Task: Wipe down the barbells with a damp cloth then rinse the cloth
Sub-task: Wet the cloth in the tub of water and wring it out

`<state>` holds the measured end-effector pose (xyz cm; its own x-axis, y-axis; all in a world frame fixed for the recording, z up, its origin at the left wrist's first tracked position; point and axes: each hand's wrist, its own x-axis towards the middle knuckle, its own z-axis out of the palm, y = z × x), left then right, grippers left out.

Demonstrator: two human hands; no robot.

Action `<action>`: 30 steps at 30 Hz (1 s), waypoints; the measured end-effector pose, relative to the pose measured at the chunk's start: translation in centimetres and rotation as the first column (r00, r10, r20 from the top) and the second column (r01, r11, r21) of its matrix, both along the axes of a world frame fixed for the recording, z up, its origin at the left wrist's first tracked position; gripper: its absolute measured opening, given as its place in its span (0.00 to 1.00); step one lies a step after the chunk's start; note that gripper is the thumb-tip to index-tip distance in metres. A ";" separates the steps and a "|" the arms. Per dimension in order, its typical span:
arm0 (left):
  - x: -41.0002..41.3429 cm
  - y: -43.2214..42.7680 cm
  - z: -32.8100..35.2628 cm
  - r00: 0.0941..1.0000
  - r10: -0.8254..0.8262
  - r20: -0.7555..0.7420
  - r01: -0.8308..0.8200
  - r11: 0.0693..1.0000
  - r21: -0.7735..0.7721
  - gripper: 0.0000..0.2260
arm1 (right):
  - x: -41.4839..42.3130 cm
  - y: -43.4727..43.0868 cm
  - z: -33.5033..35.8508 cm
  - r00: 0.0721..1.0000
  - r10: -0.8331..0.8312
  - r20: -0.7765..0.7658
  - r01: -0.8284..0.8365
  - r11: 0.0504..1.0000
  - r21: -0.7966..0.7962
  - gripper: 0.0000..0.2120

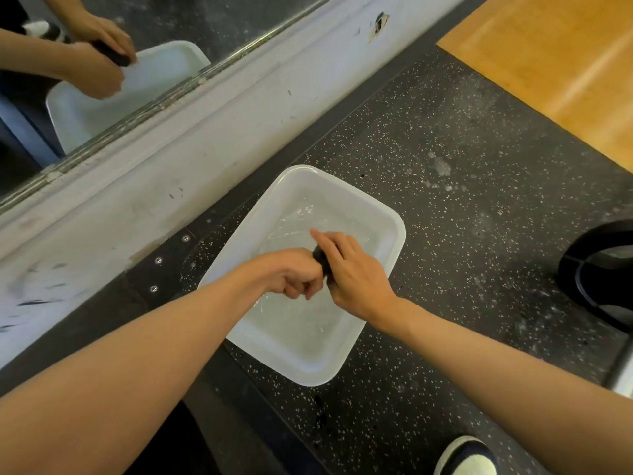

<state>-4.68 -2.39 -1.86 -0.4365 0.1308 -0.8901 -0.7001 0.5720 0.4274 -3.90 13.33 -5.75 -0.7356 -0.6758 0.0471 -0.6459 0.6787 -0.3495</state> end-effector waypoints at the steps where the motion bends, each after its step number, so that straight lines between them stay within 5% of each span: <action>1: 0.1 0.3 0.0 1.000 -0.016 0.007 0.016 1.000 0.018 0.16 | -0.1 -0.3 -0.1 0.999 0.019 -0.034 -0.019 1.000 0.001 0.33; 3: 0.2 0.8 -0.2 0.993 -0.107 -0.046 0.104 0.992 -0.075 0.14 | -0.5 -1.0 0.0 0.997 0.029 -0.069 -0.025 0.998 0.055 0.20; 8: 1.1 1.9 -1.1 0.854 -0.421 -0.307 0.236 0.838 -0.492 0.09 | -1.3 -2.1 1.9 0.995 -0.040 0.086 0.002 0.916 0.401 0.07; 11: 1.6 1.9 -1.3 0.715 -0.565 -0.412 0.275 0.769 -0.578 0.09 | -1.0 -1.9 2.4 0.964 -0.159 0.213 0.071 0.926 0.370 0.10; 16: 1.8 1.4 -1.3 0.387 -0.831 -0.399 0.352 0.533 -0.770 0.08 | -0.4 -2.0 2.1 0.742 -0.373 0.557 0.287 0.928 0.238 0.11; 21: 1.4 0.7 -1.3 0.351 -0.763 -0.544 0.273 0.639 -0.719 0.03 | -2.9 -2.0 3.2 0.511 -0.321 0.797 0.205 0.946 0.250 0.08; 23: 1.0 0.1 -1.1 0.391 -0.723 -0.569 0.233 0.676 -0.699 0.03 | -3.6 -1.9 3.5 0.545 -0.275 0.792 0.199 0.960 0.197 0.07; 25: 0.6 -1.3 -0.9 0.547 -0.598 -0.586 0.221 0.778 -0.587 0.09 | -3.7 -1.7 3.4 0.553 -0.236 0.799 0.257 0.961 0.106 0.08; 27: 0.5 -2.6 -0.7 0.744 -0.330 -0.581 0.173 0.935 -0.310 0.16 | -3.6 -0.7 3.1 0.457 -0.200 0.867 0.398 0.917 0.002 0.17; 30: 0.6 -3.4 -0.1 0.902 0.018 -0.432 0.003 0.999 0.048 0.20 | -3.5 1.1 2.7 0.217 -0.010 0.976 0.658 0.740 -0.139 0.18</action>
